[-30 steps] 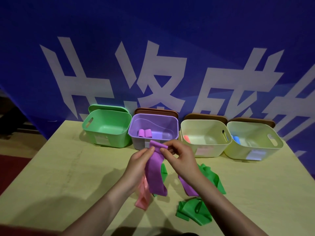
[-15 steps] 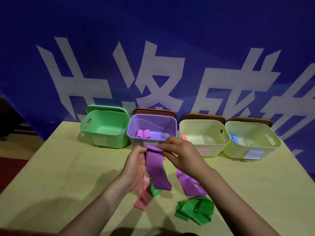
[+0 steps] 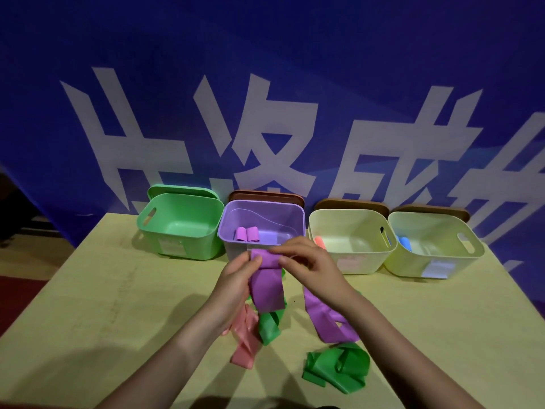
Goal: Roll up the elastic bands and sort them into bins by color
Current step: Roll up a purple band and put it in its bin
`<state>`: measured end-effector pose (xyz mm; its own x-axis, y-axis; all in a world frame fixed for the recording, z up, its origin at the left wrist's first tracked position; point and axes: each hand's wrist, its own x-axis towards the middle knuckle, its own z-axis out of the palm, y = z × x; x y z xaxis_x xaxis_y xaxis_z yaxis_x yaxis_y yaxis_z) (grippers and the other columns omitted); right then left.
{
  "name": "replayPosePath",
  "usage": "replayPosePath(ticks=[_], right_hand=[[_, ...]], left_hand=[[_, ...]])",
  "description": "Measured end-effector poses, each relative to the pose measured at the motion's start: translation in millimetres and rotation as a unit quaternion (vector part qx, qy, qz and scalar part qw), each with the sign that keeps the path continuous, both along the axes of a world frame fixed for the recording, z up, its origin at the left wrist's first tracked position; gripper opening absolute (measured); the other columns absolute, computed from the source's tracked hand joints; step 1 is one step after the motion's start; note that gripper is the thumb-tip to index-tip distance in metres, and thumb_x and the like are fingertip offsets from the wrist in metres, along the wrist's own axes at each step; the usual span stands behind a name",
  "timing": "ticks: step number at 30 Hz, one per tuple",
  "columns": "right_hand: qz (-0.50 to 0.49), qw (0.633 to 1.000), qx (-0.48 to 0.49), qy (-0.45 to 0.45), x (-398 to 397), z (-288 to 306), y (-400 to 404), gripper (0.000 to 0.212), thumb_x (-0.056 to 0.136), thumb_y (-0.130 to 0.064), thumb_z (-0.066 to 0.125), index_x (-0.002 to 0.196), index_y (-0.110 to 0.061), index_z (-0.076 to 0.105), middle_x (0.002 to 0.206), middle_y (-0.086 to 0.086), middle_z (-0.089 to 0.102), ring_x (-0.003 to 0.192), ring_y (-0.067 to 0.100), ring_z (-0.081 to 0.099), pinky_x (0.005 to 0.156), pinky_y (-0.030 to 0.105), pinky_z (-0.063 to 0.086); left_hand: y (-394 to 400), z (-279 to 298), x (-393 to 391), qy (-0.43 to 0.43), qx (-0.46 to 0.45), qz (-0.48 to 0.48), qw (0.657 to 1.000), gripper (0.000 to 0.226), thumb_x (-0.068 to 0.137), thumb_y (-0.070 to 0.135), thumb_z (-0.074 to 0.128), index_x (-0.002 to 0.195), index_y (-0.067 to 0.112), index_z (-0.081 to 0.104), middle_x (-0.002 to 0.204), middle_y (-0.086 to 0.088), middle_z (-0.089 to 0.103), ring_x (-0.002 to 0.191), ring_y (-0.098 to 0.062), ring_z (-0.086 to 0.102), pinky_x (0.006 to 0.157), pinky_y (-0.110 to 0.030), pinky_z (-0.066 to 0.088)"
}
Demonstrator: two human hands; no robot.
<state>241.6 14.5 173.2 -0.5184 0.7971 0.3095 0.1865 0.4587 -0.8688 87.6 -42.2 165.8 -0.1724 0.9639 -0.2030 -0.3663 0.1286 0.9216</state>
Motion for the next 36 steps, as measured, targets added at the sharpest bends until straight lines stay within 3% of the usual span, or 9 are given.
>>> replayPosePath(ticks=[3, 8, 12, 17, 20, 23, 26, 30, 36], right_hand=[[-0.036, 0.991, -0.125, 0.039, -8, -4, -7, 0.026, 0.087, -0.008, 0.068, 0.107, -0.025, 0.066, 0.080, -0.010, 0.060, 0.073, -0.001, 0.056, 0.073, 0.014, 0.045], [-0.043, 0.978, -0.191, 0.076, -12, -7, -10, 0.013, 0.088, 0.003, 0.062, 0.085, -0.010, 0.064, 0.064, 0.000, 0.060, 0.053, 0.007, 0.057, 0.058, 0.019, 0.048], [-0.088, 0.983, -0.157, 0.038, -17, -13, -12, 0.010, 0.087, 0.002, 0.064, 0.080, -0.001, 0.057, 0.063, 0.009, 0.054, 0.053, 0.012, 0.054, 0.054, 0.024, 0.046], [-0.123, 0.988, -0.096, 0.012, -23, -17, -14, 0.015, 0.079, -0.018, 0.065, 0.073, -0.013, 0.052, 0.061, -0.002, 0.048, 0.056, 0.019, 0.048, 0.053, 0.039, 0.045], [-0.126, 0.988, -0.089, 0.024, -24, -15, -15, 0.015, 0.078, -0.020, 0.064, 0.071, -0.019, 0.051, 0.060, -0.004, 0.046, 0.057, 0.017, 0.046, 0.054, 0.040, 0.045], [-0.115, 0.988, -0.099, 0.040, -25, -12, -14, 0.013, 0.076, -0.022, 0.062, 0.075, -0.011, 0.054, 0.062, 0.003, 0.048, 0.058, 0.020, 0.048, 0.054, 0.043, 0.045], [-0.115, 0.987, -0.098, 0.047, -24, -13, -12, 0.009, 0.079, -0.016, 0.063, 0.076, -0.012, 0.055, 0.063, 0.005, 0.048, 0.058, 0.021, 0.048, 0.054, 0.043, 0.044], [-0.115, 0.992, -0.050, 0.031, -21, -17, -9, 0.005, 0.083, -0.010, 0.064, 0.085, -0.015, 0.064, 0.068, 0.013, 0.055, 0.061, 0.027, 0.052, 0.056, 0.038, 0.046], [-0.109, 0.983, 0.134, -0.065, -11, -20, -5, 0.019, 0.083, -0.013, 0.065, 0.101, -0.016, 0.072, 0.082, -0.007, 0.057, 0.072, 0.003, 0.052, 0.067, 0.011, 0.040]], left_hand=[[2, -2, -1, 0.058, 0.017, 0.011, 0.998, 0.023, 0.095, 0.001, 0.045, 0.102, 0.012, 0.065, 0.095, -0.004, 0.073, 0.087, -0.016, 0.067, 0.079, -0.025, 0.052], [2, -5, -4, 0.203, 0.040, 0.007, 0.978, 0.009, 0.095, 0.011, 0.054, 0.098, 0.014, 0.062, 0.096, -0.009, 0.070, 0.085, -0.020, 0.062, 0.077, -0.034, 0.046], [0, -12, -4, 0.290, 0.066, 0.028, 0.954, 0.030, 0.081, 0.043, 0.054, 0.094, 0.016, 0.059, 0.091, -0.008, 0.068, 0.089, -0.031, 0.063, 0.082, -0.048, 0.049], [-1, -14, -3, 0.324, 0.095, 0.047, 0.940, 0.039, 0.080, 0.048, 0.048, 0.091, 0.012, 0.058, 0.086, -0.009, 0.067, 0.085, -0.030, 0.062, 0.079, -0.050, 0.048], [1, -12, -5, 0.281, 0.086, 0.034, 0.955, 0.033, 0.084, 0.038, 0.054, 0.093, 0.007, 0.060, 0.089, -0.015, 0.067, 0.084, -0.028, 0.062, 0.079, -0.042, 0.050], [0, -6, -4, 0.172, 0.041, 0.035, 0.984, 0.009, 0.094, 0.008, 0.055, 0.093, 0.009, 0.064, 0.084, -0.008, 0.067, 0.076, -0.018, 0.058, 0.065, -0.022, 0.046], [-1, -6, -4, 0.081, -0.020, 0.036, 0.996, 0.012, 0.092, 0.014, 0.058, 0.090, 0.014, 0.070, 0.086, -0.007, 0.070, 0.079, -0.019, 0.061, 0.069, -0.028, 0.045], [-3, -3, -2, 0.055, -0.080, 0.039, 0.995, 0.018, 0.090, 0.023, 0.062, 0.082, 0.012, 0.074, 0.080, -0.009, 0.071, 0.073, -0.020, 0.062, 0.068, -0.031, 0.043], [-2, 0, 4, -0.003, -0.039, 0.012, 0.999, 0.032, 0.093, 0.012, 0.045, 0.083, 0.011, 0.076, 0.085, -0.010, 0.069, 0.074, -0.018, 0.059, 0.062, -0.025, 0.045]])
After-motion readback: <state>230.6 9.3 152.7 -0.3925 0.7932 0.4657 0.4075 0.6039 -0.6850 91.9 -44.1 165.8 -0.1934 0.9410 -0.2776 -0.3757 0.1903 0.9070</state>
